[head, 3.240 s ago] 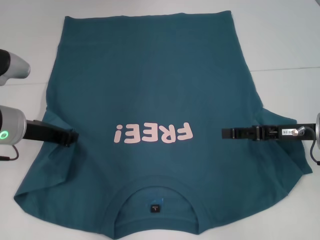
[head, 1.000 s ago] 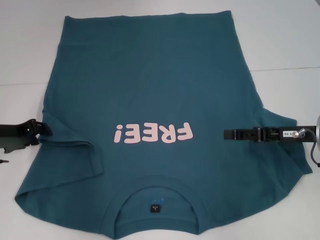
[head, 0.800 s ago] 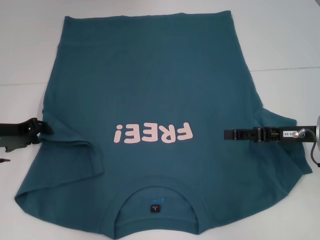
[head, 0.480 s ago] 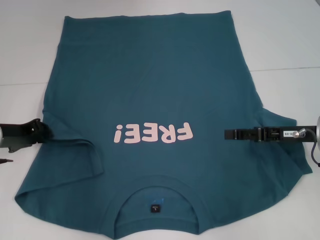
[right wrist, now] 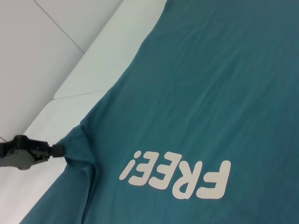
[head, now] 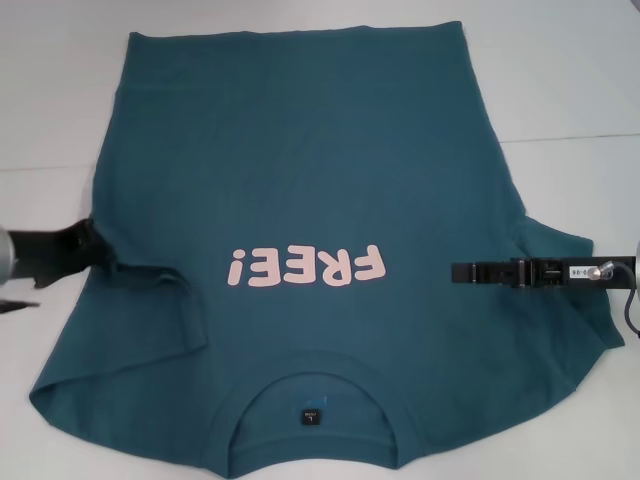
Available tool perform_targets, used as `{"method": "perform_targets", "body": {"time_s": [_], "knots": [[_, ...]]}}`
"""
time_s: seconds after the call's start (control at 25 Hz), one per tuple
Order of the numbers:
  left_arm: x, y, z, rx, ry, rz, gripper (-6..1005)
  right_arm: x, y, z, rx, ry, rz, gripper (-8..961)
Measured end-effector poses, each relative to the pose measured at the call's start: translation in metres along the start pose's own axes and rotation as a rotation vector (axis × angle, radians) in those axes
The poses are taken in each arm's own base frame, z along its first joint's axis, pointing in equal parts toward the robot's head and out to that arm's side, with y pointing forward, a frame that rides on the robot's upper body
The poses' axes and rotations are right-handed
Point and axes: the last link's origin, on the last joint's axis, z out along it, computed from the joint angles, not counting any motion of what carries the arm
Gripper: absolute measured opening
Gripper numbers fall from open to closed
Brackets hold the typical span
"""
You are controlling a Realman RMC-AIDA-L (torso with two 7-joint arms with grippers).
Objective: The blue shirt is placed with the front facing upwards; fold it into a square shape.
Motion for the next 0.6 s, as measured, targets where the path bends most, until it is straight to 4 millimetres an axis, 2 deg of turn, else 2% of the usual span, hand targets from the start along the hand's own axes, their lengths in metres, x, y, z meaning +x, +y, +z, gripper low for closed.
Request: {"method": "perform_targets", "body": {"time_s": [0.24, 0.6], "knots": [[0.007, 0.021, 0.001, -0.057, -0.001, 0.013, 19, 0.001, 0.001, 0.001, -0.002, 0.000, 0.002, 593], [0.013, 0.029, 0.007, -0.095, 0.062, -0.047, 34, 0.003, 0.001, 0.002, -0.005, 0.004, 0.008, 593]]}}
